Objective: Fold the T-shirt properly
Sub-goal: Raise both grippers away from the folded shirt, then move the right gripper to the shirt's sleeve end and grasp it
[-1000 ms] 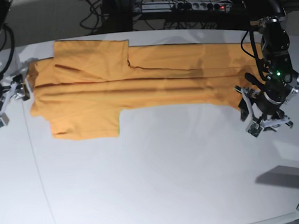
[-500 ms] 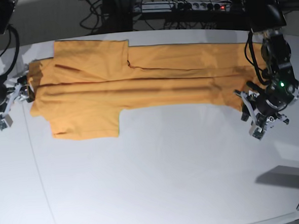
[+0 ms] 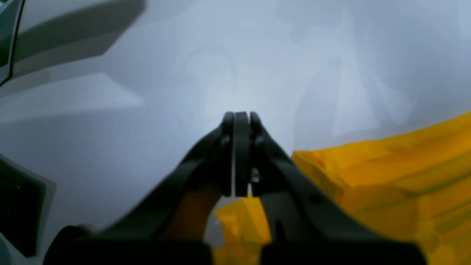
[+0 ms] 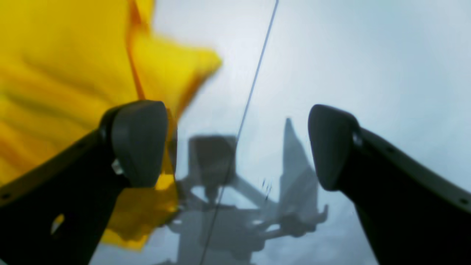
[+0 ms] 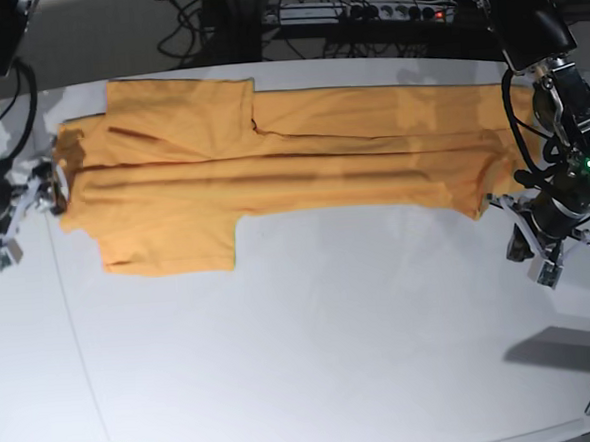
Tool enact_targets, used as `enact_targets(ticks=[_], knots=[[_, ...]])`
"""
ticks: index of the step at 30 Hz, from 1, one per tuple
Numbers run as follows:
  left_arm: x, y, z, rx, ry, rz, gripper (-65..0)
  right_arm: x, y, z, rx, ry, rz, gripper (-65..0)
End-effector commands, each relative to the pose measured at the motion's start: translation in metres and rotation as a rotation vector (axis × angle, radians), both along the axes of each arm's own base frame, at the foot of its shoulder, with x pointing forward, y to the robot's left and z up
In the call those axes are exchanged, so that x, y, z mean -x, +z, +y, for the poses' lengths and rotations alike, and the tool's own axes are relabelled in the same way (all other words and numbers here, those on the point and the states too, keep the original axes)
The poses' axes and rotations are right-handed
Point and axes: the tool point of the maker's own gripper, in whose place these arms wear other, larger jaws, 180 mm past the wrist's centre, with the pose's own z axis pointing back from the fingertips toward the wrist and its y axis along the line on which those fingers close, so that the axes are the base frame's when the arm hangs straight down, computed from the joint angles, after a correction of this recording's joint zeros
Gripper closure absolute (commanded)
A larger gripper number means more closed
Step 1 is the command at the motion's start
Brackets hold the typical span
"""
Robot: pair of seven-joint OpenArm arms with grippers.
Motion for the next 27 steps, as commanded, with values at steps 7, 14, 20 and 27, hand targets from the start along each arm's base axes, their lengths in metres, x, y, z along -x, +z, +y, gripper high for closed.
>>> enact_targets(ticks=[7, 14, 20, 27], knots=[[-0.007, 0.04, 0.035, -0.009, 0.09, -0.117, 0.0, -0.014, 0.025, -0.016, 0.041, 0.006, -0.085, -55.4], [-0.01, 0.048, 0.037, -0.019, 0.09, -0.133, 0.0, -0.03, 0.029, 0.014, 0.036, 0.103, -0.106, -55.4], [-0.01, 0.046, 0.038, -0.018, 0.092, -0.128, 0.0, -0.057, 0.049, 0.044, 0.053, 0.205, -0.159, -55.4], [-0.006, 0.046, 0.045, -0.038, 0.097, -0.117, 0.0, -0.072, 0.033, 0.056, 0.006, 0.223, -0.109, -55.6]])
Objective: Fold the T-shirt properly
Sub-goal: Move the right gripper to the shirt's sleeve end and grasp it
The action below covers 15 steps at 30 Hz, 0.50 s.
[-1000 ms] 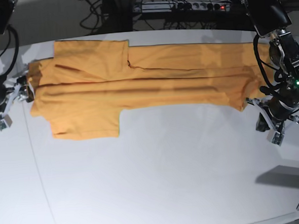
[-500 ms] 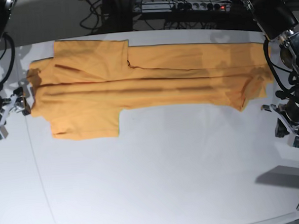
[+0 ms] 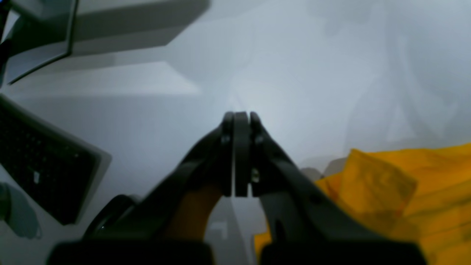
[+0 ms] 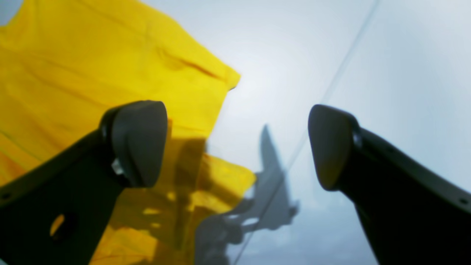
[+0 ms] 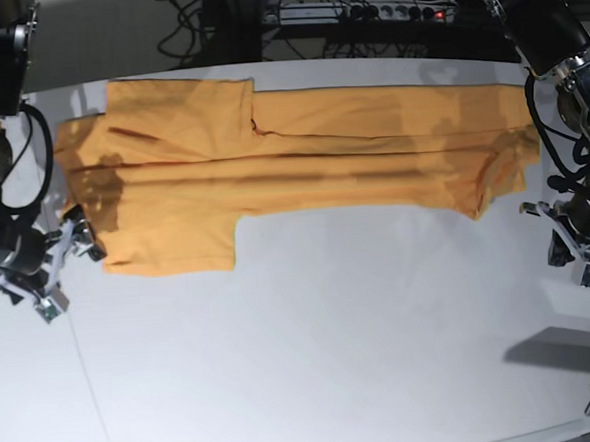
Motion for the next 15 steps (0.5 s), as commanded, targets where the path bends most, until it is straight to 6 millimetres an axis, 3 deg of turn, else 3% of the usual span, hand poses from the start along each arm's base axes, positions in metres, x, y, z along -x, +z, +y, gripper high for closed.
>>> enact_targets(ticks=[1, 4, 9, 15], knots=[[-0.005, 0.018, 0.004, -0.009, 0.0, -0.053, 0.0, -0.013, 0.013, -0.005, -0.009, -0.006, -0.04, -55.6], [-0.005, 0.018, 0.004, -0.011, 0.0, -0.051, 0.0, -0.015, 0.0, 0.004, -0.043, -0.008, -0.005, -55.6], [-0.001, 0.013, 0.003, -0.015, -0.006, -0.037, 0.0, -0.024, 0.0, 0.007, -0.068, -0.019, -0.001, -55.6], [-0.001, 0.012, 0.004, -0.012, -0.001, -0.035, 0.0, -0.026, -0.017, 0.012, -0.117, -0.045, 0.056, -55.6]])
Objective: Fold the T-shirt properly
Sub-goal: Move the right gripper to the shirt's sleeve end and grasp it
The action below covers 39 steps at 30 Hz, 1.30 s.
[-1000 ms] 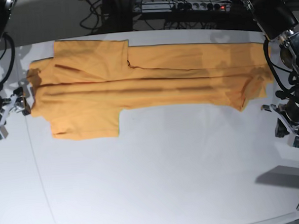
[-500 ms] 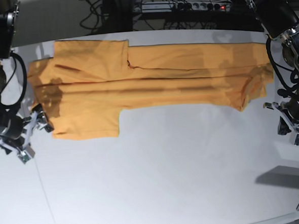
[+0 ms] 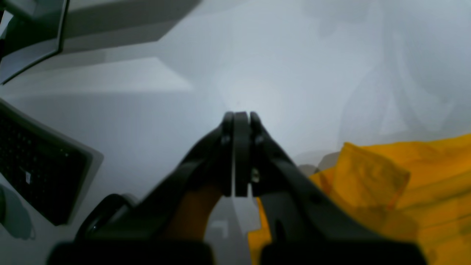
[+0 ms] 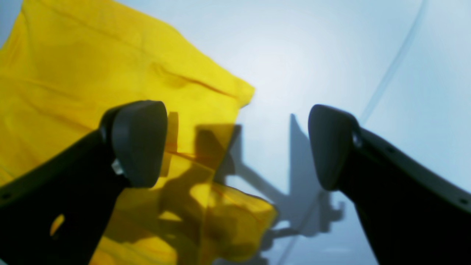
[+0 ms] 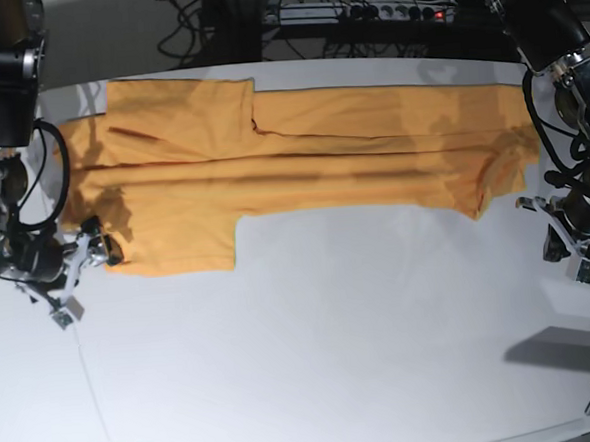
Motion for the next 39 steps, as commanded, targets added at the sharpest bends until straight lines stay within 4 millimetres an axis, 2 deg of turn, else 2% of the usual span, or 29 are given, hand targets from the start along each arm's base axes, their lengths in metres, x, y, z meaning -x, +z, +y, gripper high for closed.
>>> enact_targets(ticks=[1, 10, 18, 26, 27, 32, 33, 37, 39], knots=[[-0.006, 0.019, 0.006, -0.02, 0.002, -0.05, 0.0, -0.012, 0.013, -0.001, -0.016, -0.005, -0.045, -55.6], [-0.006, 0.022, 0.009, -0.032, 0.003, -0.052, 0.0, -0.014, -0.001, 0.0, -0.063, -0.034, -0.012, -55.6], [-0.007, 0.024, 0.009, -0.031, 0.003, -0.057, 0.0, -0.013, -0.007, 0.019, -0.102, -0.024, 0.003, -55.6], [-0.007, 0.024, 0.009, -0.031, 0.003, -0.057, 0.0, -0.011, -0.01, 0.025, -0.107, -0.017, 0.02, -54.8], [-0.007, 0.023, 0.009, -0.03, 0.004, -0.056, 0.0, -0.01, -0.011, 0.026, -0.106, -0.016, 0.025, -53.4], [-0.008, 0.023, 0.009, -0.03, 0.003, -0.056, 0.0, -0.009, -0.012, 0.031, -0.114, -0.012, 0.031, -37.6], [-0.008, 0.024, 0.009, -0.03, 0.002, -0.058, 0.0, -0.008, -0.013, 0.032, -0.114, -0.011, 0.035, -35.7], [-0.008, 0.024, 0.009, -0.03, 0.002, -0.058, 0.0, -0.006, -0.015, 0.031, -0.107, -0.007, 0.052, -35.0], [-0.008, 0.024, 0.009, -0.03, 0.002, -0.058, 0.0, -0.006, -0.015, 0.031, -0.107, -0.007, 0.052, -30.0]])
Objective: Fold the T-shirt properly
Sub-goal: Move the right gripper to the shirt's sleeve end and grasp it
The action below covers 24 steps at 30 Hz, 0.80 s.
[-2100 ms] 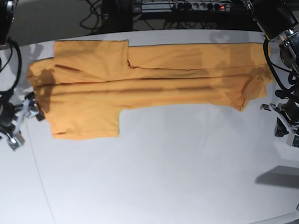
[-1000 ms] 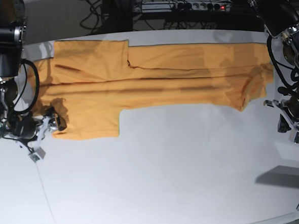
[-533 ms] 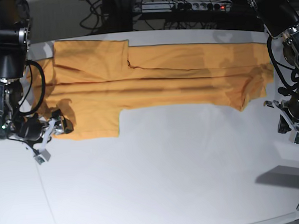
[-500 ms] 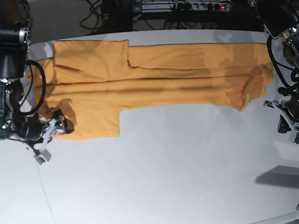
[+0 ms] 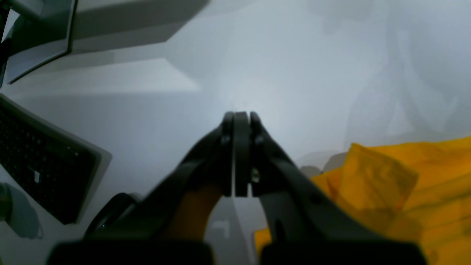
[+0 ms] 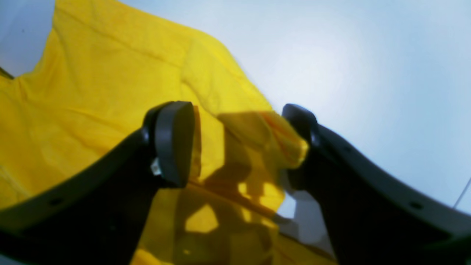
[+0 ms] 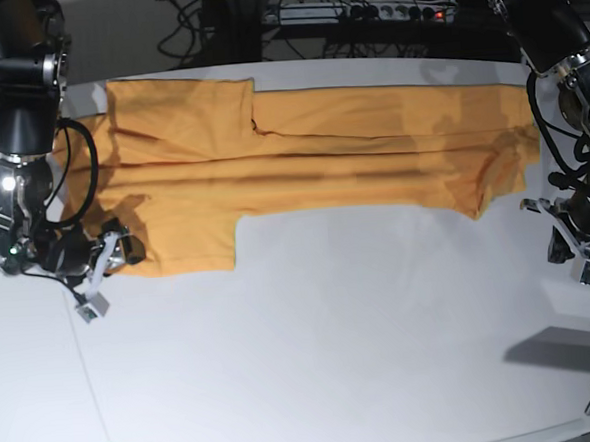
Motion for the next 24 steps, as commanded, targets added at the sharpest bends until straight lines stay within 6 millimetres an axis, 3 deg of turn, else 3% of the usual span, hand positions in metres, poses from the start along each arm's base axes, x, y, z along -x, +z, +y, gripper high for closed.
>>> enact_targets(ticks=[1, 4, 5, 7, 13, 24], knots=[[-0.006, 0.019, 0.005, -0.018, 0.0, -0.052, 0.0, -0.004, 0.006, -0.005, 0.021, 0.004, -0.004, -25.1], [-0.006, 0.018, 0.005, -0.017, 0.0, -0.05, 0.0, -0.004, 0.006, -0.007, 0.019, -0.001, -0.006, -4.1], [-0.006, 0.018, 0.004, -0.017, -0.002, -0.049, 0.0, -0.004, 0.006, -0.007, 0.019, -0.003, -0.006, 0.0], [-0.006, 0.018, 0.004, -0.017, -0.002, -0.049, 0.0, -0.003, 0.006, -0.007, 0.02, -0.001, -0.003, -2.0], [-0.006, 0.017, 0.003, -0.014, -0.003, -0.05, 0.0, -0.001, 0.005, -0.008, 0.031, 0.005, 0.012, 0.0], [-0.007, 0.017, 0.003, -0.014, -0.004, -0.051, 0.0, -0.004, 0.048, -0.007, 0.132, 0.063, -0.108, 0.0]])
